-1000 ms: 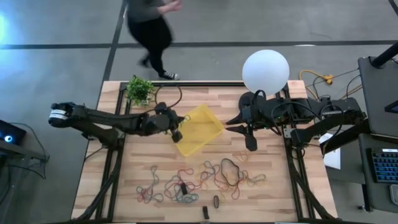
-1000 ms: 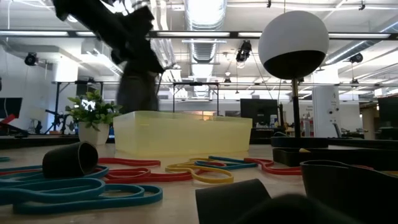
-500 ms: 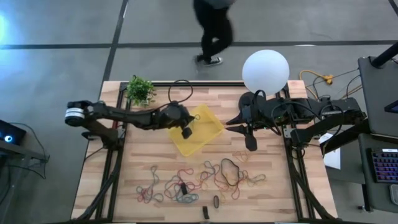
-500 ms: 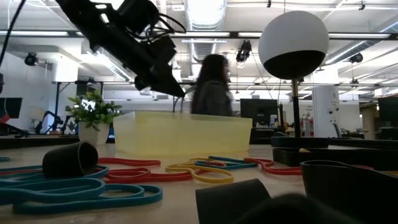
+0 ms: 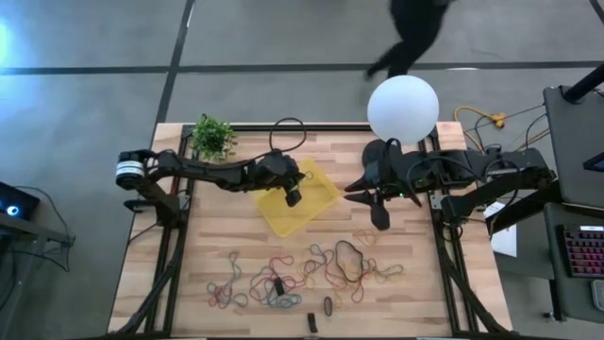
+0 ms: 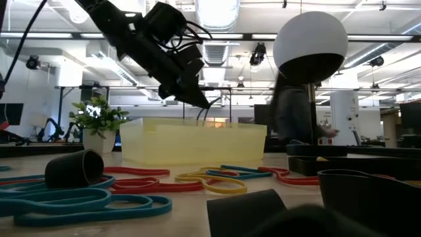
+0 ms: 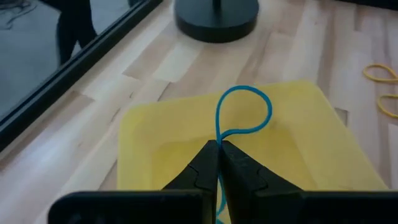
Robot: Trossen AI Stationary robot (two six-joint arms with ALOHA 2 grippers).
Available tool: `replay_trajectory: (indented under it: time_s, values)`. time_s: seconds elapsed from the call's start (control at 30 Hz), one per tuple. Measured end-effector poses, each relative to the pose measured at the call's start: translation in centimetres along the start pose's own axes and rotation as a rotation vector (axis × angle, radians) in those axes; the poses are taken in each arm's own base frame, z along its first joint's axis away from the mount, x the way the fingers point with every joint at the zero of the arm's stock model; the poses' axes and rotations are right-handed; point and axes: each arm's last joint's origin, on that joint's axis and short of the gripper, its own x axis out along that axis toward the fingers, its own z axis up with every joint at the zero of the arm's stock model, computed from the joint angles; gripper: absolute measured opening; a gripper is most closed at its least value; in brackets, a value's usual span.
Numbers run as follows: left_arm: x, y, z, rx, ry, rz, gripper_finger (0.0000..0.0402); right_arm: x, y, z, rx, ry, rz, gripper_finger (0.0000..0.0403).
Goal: Pick and place rubber bands into bin
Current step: Put the blue rubber band into the yellow bin, then put the black rubber band into the yellow bin
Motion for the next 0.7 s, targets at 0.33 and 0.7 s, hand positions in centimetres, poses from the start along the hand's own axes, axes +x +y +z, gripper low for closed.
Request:
replay_trajectory:
  time_s: [0.33, 0.7]
  values:
    - [-0.2, 0.2, -0.2, 0.002, 0.034, 0.001, 0.0096, 0.7, -0.2, -1.2, -0.004, 0.060, -0.013, 0.0103]
    - [-4.9, -0.5, 2.3, -0.002, -0.050, -0.292, 0.0125, 2.1, 0.2, -6.4, 0.031, 0.342, -0.046, 0.0094]
